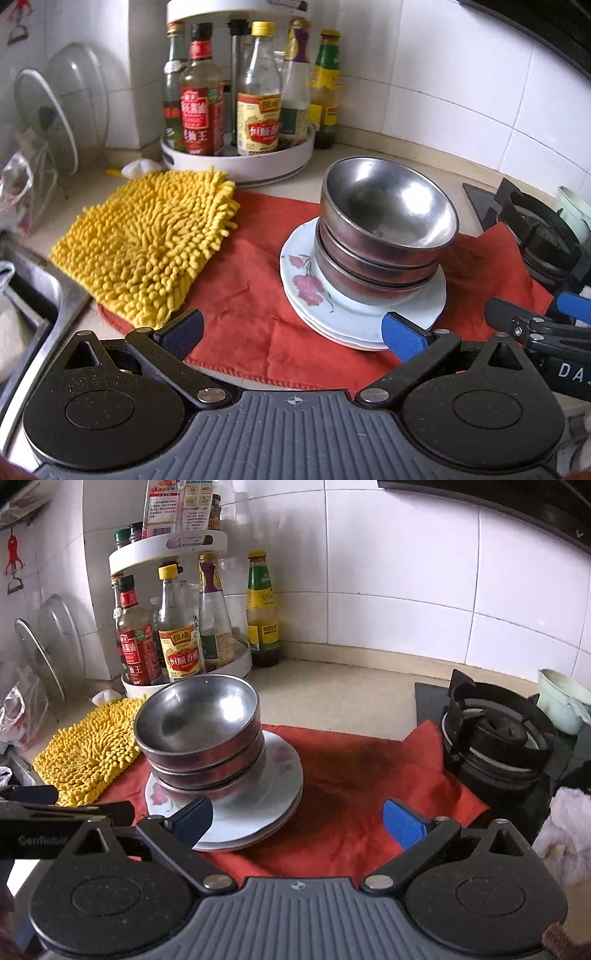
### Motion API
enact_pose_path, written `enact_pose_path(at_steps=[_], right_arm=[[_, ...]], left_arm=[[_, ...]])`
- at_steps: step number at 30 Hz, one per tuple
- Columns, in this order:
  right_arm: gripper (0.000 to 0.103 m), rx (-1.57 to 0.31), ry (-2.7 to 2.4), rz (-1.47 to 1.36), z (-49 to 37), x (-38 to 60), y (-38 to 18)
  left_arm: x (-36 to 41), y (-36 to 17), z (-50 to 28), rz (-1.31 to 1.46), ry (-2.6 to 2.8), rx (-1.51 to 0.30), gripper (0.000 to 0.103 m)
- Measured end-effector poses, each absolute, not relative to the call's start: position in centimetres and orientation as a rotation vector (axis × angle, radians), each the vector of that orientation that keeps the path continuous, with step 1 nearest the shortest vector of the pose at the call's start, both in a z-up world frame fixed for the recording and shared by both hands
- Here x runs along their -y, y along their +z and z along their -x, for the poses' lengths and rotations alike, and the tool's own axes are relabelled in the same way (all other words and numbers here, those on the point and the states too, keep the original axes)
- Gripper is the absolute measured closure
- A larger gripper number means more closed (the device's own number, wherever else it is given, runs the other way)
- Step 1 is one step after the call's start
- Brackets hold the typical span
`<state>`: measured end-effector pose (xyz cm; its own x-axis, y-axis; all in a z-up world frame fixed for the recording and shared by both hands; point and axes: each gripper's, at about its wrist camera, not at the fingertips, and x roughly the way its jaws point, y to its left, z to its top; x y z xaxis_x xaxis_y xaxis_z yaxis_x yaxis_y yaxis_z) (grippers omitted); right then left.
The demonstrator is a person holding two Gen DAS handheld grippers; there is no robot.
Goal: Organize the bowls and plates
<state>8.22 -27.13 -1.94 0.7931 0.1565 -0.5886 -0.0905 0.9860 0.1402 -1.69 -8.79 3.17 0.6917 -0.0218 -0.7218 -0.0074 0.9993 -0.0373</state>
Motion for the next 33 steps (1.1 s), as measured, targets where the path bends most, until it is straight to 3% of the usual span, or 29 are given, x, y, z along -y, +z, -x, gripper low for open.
enact_pose_path(at_steps=[33], right_arm=[[0.007, -0.696, 0.098, -0.183, -7.6, 27.0, -2.8]], left_arm=[[9.5, 3.3, 3.2, 0.0, 0.035, -0.813, 0.005]])
